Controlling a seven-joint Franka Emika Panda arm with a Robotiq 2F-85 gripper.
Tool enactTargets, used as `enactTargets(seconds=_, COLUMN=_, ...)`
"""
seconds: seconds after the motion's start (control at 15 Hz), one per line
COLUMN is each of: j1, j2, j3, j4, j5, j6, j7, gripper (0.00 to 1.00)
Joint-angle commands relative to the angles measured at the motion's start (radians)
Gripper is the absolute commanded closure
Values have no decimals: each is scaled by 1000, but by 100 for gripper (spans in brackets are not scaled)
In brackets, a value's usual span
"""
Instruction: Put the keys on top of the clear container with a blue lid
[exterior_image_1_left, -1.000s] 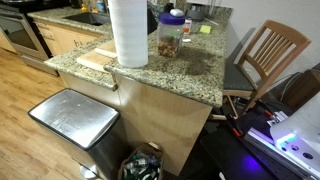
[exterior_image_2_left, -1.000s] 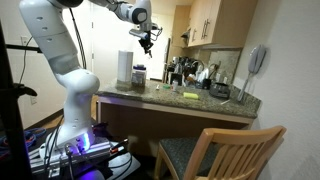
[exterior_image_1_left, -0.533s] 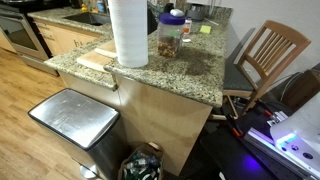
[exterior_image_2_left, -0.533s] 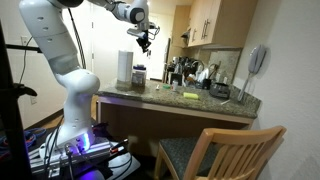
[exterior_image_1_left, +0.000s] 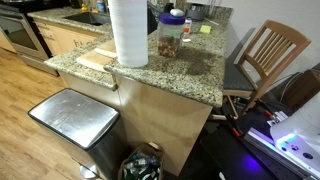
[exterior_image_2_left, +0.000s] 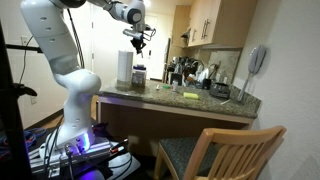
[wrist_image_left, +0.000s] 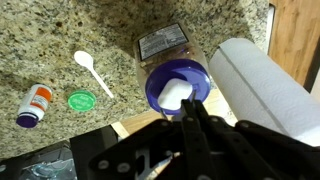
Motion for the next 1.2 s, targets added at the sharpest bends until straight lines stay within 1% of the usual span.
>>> enactTargets(seconds=0.0, j1=11, j2=6, j3=-6, j4=14, j5=11, j6=-49, j7=-41, gripper=99)
enactTargets(seconds=0.13, j1=9, j2=12, j3=-3, j4=8, j5=0, j6=-70, j7=-41, gripper=99)
enactTargets(seconds=0.33, j1=38, j2=69, j3=-20, j4=30, j5=95, j6=-110, j7=-97, gripper=99)
enactTargets(seconds=0.47, j1=35, j2=100, j3=14, j4=43, j5=86, j6=-69, j7=-82, gripper=99)
enactTargets(seconds=0.53, j1=22, j2=55, j3=9, j4=7, j5=72, j6=-76, j7=-65, gripper=99)
enactTargets(seconds=0.6, j1=24, j2=66, j3=14, j4=10, j5=72, j6=-74, j7=-63, gripper=96)
enactTargets(seconds=0.67, j1=24, j2=68, j3=15, j4=10, j5=72, j6=-74, j7=-62, gripper=96)
enactTargets(seconds=0.73, j1=23, j2=67, j3=15, j4=10, j5=72, j6=-74, j7=-62, gripper=99)
enactTargets(seconds=0.8, j1=23, j2=79, j3=21, j4=19, j5=66, j6=-75, j7=-50, gripper=99)
enactTargets(seconds=0.93, j1=39, j2=93, j3=25, j4=31, j5=97, j6=-56, j7=-65, gripper=99)
enactTargets(seconds=1.13, j1=50, j2=138, j3=61, j4=65, j5=90, j6=18, j7=-42, gripper=99)
